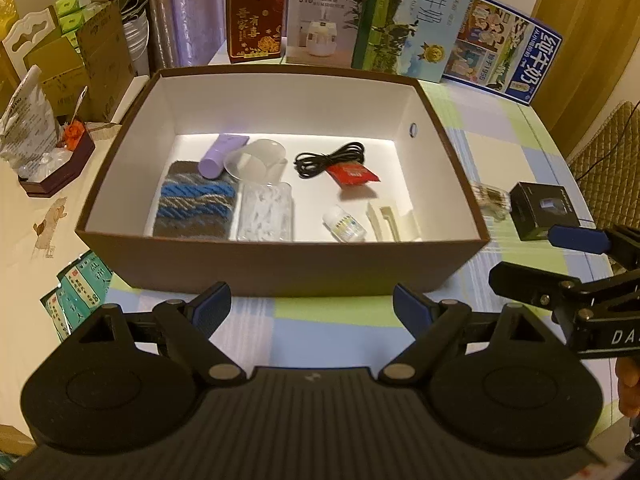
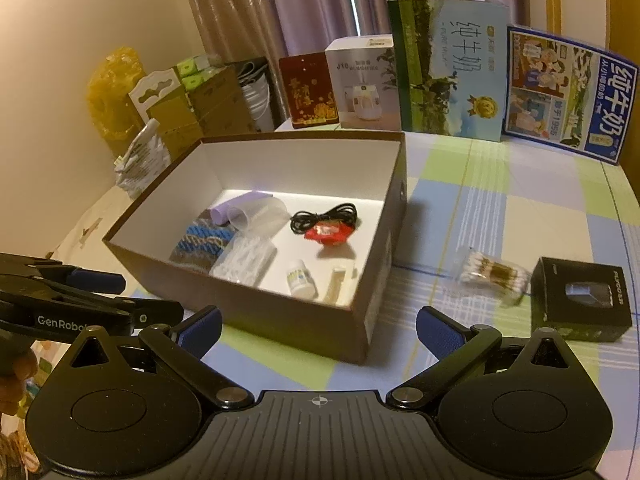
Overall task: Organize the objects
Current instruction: 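Withdraw both tools from the box toward the cotton swabs and black box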
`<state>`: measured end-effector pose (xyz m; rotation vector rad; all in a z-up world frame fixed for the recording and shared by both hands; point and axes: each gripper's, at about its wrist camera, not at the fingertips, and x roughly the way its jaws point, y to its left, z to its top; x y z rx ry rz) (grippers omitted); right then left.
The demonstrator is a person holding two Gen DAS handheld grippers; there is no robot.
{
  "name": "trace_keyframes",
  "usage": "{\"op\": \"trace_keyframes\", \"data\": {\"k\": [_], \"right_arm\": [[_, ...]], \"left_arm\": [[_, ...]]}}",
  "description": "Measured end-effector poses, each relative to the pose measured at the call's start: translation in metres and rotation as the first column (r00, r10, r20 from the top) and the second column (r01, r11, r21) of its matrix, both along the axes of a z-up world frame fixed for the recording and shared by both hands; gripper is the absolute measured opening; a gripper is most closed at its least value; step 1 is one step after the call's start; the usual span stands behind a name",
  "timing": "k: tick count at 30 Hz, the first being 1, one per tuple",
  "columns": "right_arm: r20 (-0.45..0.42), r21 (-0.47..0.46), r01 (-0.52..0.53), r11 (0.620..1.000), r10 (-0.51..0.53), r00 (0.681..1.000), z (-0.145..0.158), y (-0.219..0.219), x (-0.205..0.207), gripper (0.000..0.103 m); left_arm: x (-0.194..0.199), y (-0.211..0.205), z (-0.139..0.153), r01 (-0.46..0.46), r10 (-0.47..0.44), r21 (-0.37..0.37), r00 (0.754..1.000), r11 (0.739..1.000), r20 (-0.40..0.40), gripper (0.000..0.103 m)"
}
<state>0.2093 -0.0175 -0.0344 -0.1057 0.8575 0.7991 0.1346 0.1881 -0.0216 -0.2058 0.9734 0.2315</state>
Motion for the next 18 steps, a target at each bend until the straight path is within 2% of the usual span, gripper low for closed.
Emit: {"op": "trace_keyframes", "data": {"k": [18], "right_arm": [[-0.015, 0.0, 0.017, 1.0, -0.017, 1.0, 0.001, -0.075, -0.001, 0.101]], "left_arm": [[0.0, -0.074, 0.0, 0.014, -0.014, 0.002, 1.0, 1.0, -0.011, 0.086]]}}
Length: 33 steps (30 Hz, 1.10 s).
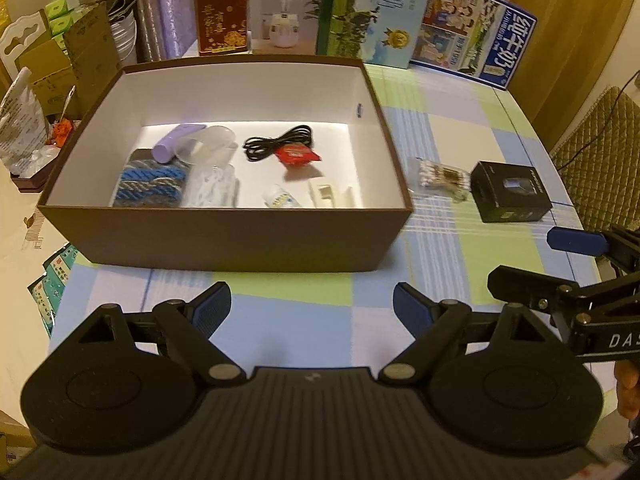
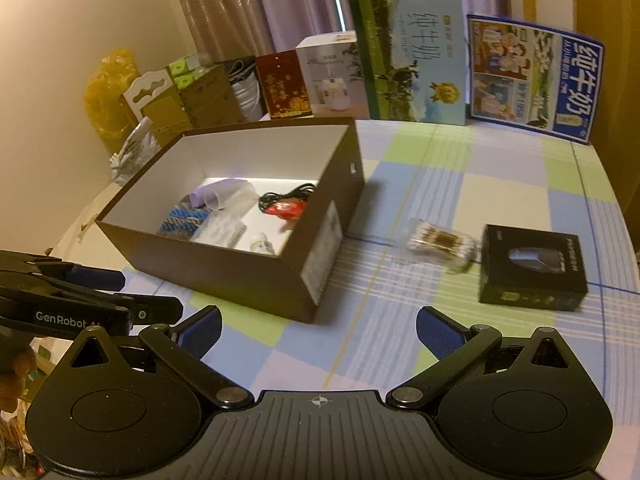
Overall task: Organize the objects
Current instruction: 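Withdraw both tools from the box toward the cotton swabs and black box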
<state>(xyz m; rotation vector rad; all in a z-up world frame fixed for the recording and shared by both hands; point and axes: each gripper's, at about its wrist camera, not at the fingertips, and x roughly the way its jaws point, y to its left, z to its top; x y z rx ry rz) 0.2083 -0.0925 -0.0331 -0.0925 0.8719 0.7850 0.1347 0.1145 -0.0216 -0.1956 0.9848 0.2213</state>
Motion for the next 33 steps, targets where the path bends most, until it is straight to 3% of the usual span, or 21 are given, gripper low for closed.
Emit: {"op": "trace_keyframes", "data": {"k": [14, 33], "right_arm": [[-0.014, -0.021, 0.066, 0.998, -0.067, 0.998, -0.004, -0.073, 0.019, 0.101], [-0.04, -0.068, 0.147, 0.987, -0.15, 0.988, -0.022, -0.144, 0.061, 0.101]], "left_arm": [[0.021, -0.066, -0.009, 0.045, -0.045, -0.015, 0.999, 0.999, -0.007, 0.086], [0.081, -0.139, -0.034, 0.145, -0.147, -0.04, 0.988, 0.989, -0.048, 0.086]]}}
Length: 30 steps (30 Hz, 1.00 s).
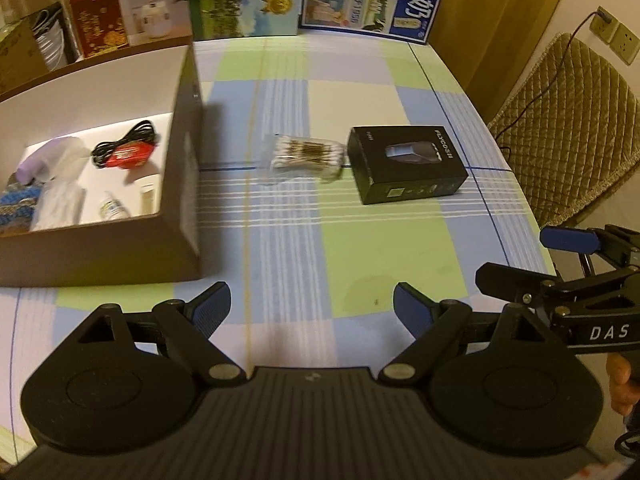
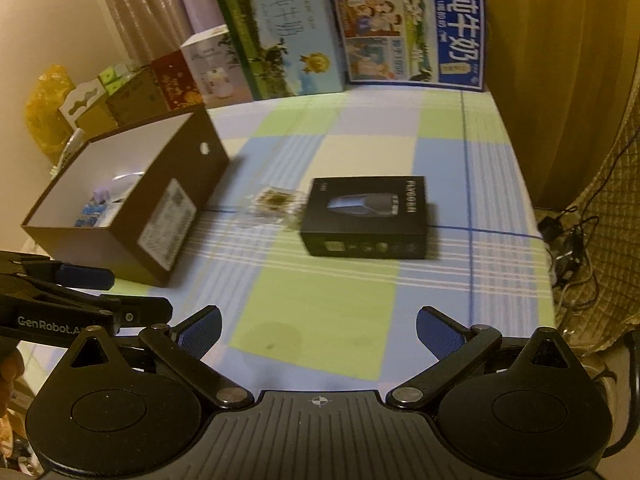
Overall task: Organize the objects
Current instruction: 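Withdraw both tools from the box toward the cotton swabs and black box, then grasp the cotton swab bag with the left gripper while the right grasps the black FLYCO box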
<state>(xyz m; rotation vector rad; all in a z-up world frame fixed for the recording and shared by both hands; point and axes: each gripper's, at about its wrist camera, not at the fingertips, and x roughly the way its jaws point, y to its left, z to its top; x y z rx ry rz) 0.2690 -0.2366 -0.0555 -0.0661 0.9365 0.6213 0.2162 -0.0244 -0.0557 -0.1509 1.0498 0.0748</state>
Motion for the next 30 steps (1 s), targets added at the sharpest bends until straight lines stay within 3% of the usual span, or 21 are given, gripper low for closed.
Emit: {"op": "trace_keyframes", "data": {"k": [10, 16, 21, 22, 23, 25, 26, 28, 30], "right_arm": [[0.032, -0.037, 0.029, 0.999, -0.028, 0.999, -0.013, -0.009, 0.04, 0.101], [0.016, -0.045, 0.063, 0.997, -0.062, 0.998, -0.029, 0.005, 0.069, 0.101], [0.064, -0.024, 0.022, 0.999, -0.02, 0.998, -0.033, 0.014, 0.093, 0.1], [0.077, -0.026, 0.015, 1.0, -0.013, 0.997, -0.033, 0.015, 0.098, 0.091], [0.09, -0.024, 0.006, 1.0, -0.003, 0.996, -0.034, 0.016, 0.103, 0.071], [0.09, -0.012, -0.001, 1.0, 0.002, 0.996, -0.037, 0.018, 0.117, 0.053], [0.085, -0.011, 0.008, 1.0, -0.007, 0.996, -0.038, 0.019, 0.125, 0.039], [0.1, 0.002, 0.016, 1.0, -0.016, 0.995, -0.041, 0.02, 0.138, 0.024], [0.109, 0.008, 0.038, 0.999, -0.038, 0.993, -0.045, 0.022, 0.151, 0.019]], "left_arm": [[0.045, -0.014, -0.016, 0.02, -0.02, 0.013, 1.0, 1.0, 0.002, 0.086], [0.073, -0.013, -0.029, 0.024, -0.022, 0.071, 1.0, 0.997, -0.02, 0.086], [0.092, -0.008, -0.038, 0.019, -0.015, 0.084, 0.999, 0.996, -0.041, 0.086], [0.095, -0.007, -0.04, 0.016, -0.012, 0.088, 0.999, 0.996, -0.042, 0.086], [0.098, -0.005, -0.041, 0.012, -0.008, 0.088, 0.999, 0.996, -0.044, 0.086], [0.102, -0.002, -0.044, 0.002, 0.002, 0.083, 0.999, 0.997, -0.047, 0.086], [0.104, 0.0, -0.045, -0.003, 0.008, 0.083, 0.999, 0.997, -0.049, 0.086], [0.108, 0.004, -0.049, -0.015, 0.02, 0.087, 0.998, 0.996, -0.058, 0.086], [0.11, 0.008, -0.051, -0.025, 0.031, 0.086, 0.997, 0.996, -0.065, 0.086]]}}
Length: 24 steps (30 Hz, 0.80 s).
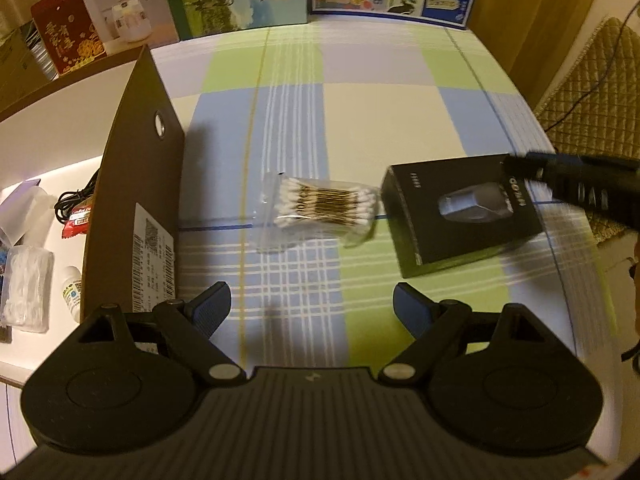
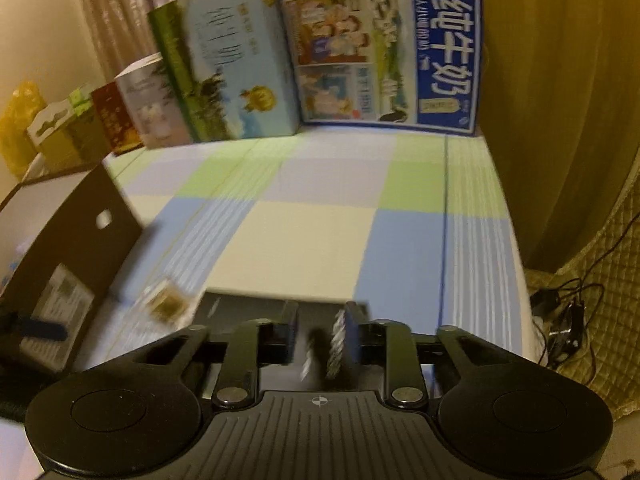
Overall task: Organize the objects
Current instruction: 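Grasp the cotton swab bag with the left gripper while the right grasps the black FLYCO box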
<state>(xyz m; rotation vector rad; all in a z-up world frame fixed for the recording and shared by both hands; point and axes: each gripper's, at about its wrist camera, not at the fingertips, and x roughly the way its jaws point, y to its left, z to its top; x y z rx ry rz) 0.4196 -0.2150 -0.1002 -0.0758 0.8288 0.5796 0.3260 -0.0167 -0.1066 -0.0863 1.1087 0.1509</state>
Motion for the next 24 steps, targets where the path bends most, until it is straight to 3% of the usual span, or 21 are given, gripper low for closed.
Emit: {"op": "trace_keyframes", "data": {"k": [6, 10, 18, 19, 23, 24], "right_arm": [[-0.053, 0.067, 0.018, 0.998, -0.015, 0.998, -0.008, 0.002, 0.036, 0.018], [-0.162, 0.095, -0.015, 0.995, 0.03, 0.986, -0.019, -0.003, 0.047, 0.018], [-0.243, 0.106, -0.032, 0.994, 0.057, 0.968, -0.02, -0.037, -0.006, 0.022], [-0.243, 0.098, -0.032, 0.995, 0.056, 0.968, -0.019, -0.04, -0.015, 0.031], [-0.16, 0.015, -0.073, 0.997, 0.074, 0.984, -0.009, -0.039, -0.054, 0.086], [-0.118, 0.001, -0.103, 0.995, 0.102, 0.988, -0.006, -0.036, -0.064, 0.088]], "left_arm": [[0.005, 0.008, -0.005, -0.011, 0.011, 0.001, 1.0, 1.0, -0.02, 0.086], [0.005, 0.009, -0.006, -0.005, 0.005, -0.004, 1.0, 1.0, -0.025, 0.086], [0.0, 0.007, -0.007, 0.008, -0.008, -0.01, 0.999, 1.0, -0.031, 0.086], [-0.001, 0.007, -0.007, 0.012, -0.012, -0.009, 0.999, 1.0, -0.032, 0.086], [-0.003, 0.005, -0.006, 0.028, -0.028, 0.0, 0.999, 1.0, -0.032, 0.086], [-0.004, 0.004, -0.006, 0.03, -0.03, 0.001, 0.999, 1.0, -0.031, 0.086]]}}
